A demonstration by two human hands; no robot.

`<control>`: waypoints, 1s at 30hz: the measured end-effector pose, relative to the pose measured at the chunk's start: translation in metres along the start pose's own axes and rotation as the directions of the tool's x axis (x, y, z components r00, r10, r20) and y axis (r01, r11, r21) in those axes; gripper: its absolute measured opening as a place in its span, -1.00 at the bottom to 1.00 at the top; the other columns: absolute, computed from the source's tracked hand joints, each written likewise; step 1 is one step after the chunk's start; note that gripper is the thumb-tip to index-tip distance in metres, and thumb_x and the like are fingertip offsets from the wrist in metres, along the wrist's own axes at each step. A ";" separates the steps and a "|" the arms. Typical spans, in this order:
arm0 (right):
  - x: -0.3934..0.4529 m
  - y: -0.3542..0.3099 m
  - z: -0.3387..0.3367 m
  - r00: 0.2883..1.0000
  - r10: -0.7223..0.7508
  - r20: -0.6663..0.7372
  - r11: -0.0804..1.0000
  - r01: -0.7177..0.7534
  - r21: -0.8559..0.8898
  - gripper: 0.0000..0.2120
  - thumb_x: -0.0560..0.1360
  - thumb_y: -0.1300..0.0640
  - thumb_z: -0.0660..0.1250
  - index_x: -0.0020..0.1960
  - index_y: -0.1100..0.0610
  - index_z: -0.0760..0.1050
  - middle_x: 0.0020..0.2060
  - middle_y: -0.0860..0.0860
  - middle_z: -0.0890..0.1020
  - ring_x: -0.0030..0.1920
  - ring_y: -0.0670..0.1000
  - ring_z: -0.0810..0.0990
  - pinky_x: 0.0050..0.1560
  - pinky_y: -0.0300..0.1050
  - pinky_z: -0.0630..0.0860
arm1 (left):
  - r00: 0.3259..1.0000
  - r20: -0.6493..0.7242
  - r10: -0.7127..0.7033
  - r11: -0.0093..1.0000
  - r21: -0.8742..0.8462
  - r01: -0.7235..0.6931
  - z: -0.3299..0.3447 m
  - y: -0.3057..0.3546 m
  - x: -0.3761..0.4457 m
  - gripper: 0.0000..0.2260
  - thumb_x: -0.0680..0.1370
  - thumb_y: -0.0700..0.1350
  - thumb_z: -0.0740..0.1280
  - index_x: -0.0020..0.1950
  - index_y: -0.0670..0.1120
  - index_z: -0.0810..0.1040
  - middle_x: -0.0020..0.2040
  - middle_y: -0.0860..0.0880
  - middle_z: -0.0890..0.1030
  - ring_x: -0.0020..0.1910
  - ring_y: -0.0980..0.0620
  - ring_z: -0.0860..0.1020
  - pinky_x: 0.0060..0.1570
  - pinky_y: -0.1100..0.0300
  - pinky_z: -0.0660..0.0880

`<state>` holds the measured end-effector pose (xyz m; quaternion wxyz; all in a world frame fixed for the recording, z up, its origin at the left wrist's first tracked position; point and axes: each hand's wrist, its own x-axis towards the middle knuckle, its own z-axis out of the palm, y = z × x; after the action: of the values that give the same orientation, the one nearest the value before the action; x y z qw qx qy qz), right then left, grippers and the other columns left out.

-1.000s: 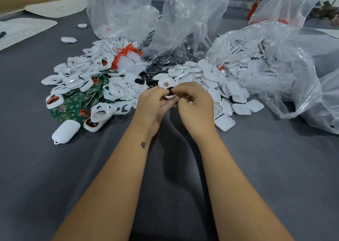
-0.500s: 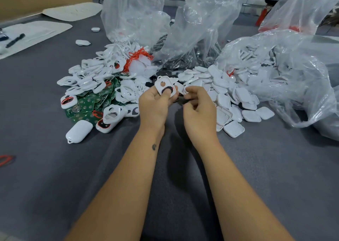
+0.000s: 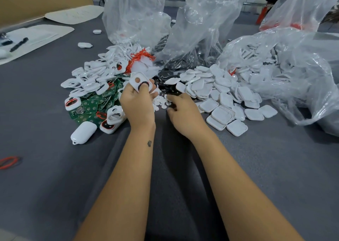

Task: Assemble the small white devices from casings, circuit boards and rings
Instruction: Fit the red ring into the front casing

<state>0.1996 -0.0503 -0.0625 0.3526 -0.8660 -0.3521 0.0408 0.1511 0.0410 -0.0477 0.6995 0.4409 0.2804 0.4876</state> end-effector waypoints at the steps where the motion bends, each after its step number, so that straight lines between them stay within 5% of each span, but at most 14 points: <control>1: 0.002 -0.001 0.001 1.000 -0.008 0.000 0.999 0.008 -0.039 -0.69 0.56 0.25 0.26 0.28 0.22 0.51 0.14 0.14 0.45 0.13 0.13 0.47 0.07 -0.17 0.35 | 1.000 0.026 0.004 0.999 0.032 -0.005 0.001 -0.001 -0.001 -0.79 0.54 -0.36 0.22 -0.08 -0.13 0.61 -0.11 -0.12 0.67 -0.20 0.05 0.63 -0.28 0.29 0.53; 6: 0.004 -0.003 0.002 0.996 0.055 -0.069 0.992 -0.063 -0.106 -0.84 0.54 0.21 0.31 0.07 0.14 0.63 0.05 0.09 0.56 0.04 0.08 0.52 -0.17 -0.24 0.22 | 0.993 0.120 0.002 0.997 0.082 -0.012 0.004 -0.004 -0.004 -0.77 0.54 -0.36 0.22 -0.13 -0.11 0.60 -0.21 -0.06 0.66 -0.23 0.06 0.62 -0.27 0.28 0.54; 9: 0.001 -0.005 0.000 0.994 0.059 -0.088 0.989 -0.070 -0.127 -0.86 0.55 0.24 0.25 0.02 0.16 0.57 -0.03 0.12 0.61 -0.04 0.11 0.54 -0.18 -0.11 0.31 | 0.986 0.162 -0.036 0.996 0.083 0.023 0.005 -0.005 -0.007 -0.80 0.55 -0.36 0.22 -0.09 -0.15 0.61 -0.17 -0.10 0.66 -0.24 0.07 0.62 -0.29 0.30 0.54; 14: -0.011 0.001 -0.007 0.957 0.166 -0.237 0.963 -0.106 0.248 -0.80 0.56 0.26 0.23 0.04 0.13 0.62 -0.07 0.00 0.66 -0.06 -0.02 0.55 -0.07 -0.15 0.40 | 0.944 0.306 -0.126 0.988 0.125 0.091 0.010 -0.007 -0.016 -0.81 0.55 -0.37 0.24 -0.05 -0.17 0.61 -0.16 -0.09 0.69 -0.24 0.12 0.66 -0.28 0.32 0.54; 17: -0.014 0.006 -0.013 0.919 0.282 -0.275 0.845 -0.102 0.526 -0.77 0.55 0.30 0.25 0.01 0.11 0.66 -0.12 -0.03 0.69 -0.10 -0.10 0.61 -0.02 -0.23 0.48 | 0.911 0.377 -0.169 0.979 0.175 0.109 0.012 -0.008 -0.021 -0.83 0.56 -0.36 0.25 0.07 -0.22 0.59 -0.11 -0.13 0.70 -0.22 0.08 0.67 -0.25 0.32 0.56; 20: -0.017 0.012 -0.019 0.905 0.369 -0.214 0.616 -0.065 0.785 -0.76 0.53 0.39 0.28 -0.01 0.13 0.64 -0.20 0.03 0.69 -0.26 -0.11 0.60 -0.13 -0.24 0.55 | 0.889 0.414 -0.196 0.972 0.205 0.119 0.013 -0.007 -0.024 -0.82 0.57 -0.35 0.26 0.13 -0.26 0.58 -0.06 -0.17 0.70 -0.22 0.06 0.67 -0.22 0.31 0.57; 24: -0.019 0.016 -0.029 0.906 0.408 -0.113 0.341 -0.037 0.939 -0.77 0.52 0.45 0.29 -0.07 0.17 0.60 -0.32 0.01 0.65 -0.32 -0.11 0.59 -0.20 -0.32 0.54 | 0.893 0.408 -0.190 0.969 0.222 0.105 0.012 -0.007 -0.023 -0.83 0.57 -0.33 0.26 0.10 -0.22 0.60 -0.07 -0.15 0.70 -0.25 0.12 0.66 -0.23 0.32 0.56; 30: -0.020 0.014 -0.039 0.922 0.378 -0.081 0.251 -0.018 0.968 -0.78 0.55 0.45 0.22 -0.05 0.22 0.59 -0.32 0.05 0.62 -0.30 -0.08 0.56 -0.19 -0.33 0.54 | 0.824 0.507 -0.254 0.961 0.228 0.156 0.012 -0.009 -0.025 -0.83 0.56 -0.32 0.29 0.07 -0.15 0.62 -0.07 -0.09 0.72 -0.15 0.04 0.69 -0.21 0.32 0.56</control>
<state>0.2053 -0.0926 -0.0463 0.8399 -0.5124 -0.0854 0.1572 0.1555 0.0126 -0.0514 0.7561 0.5859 0.1638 0.2414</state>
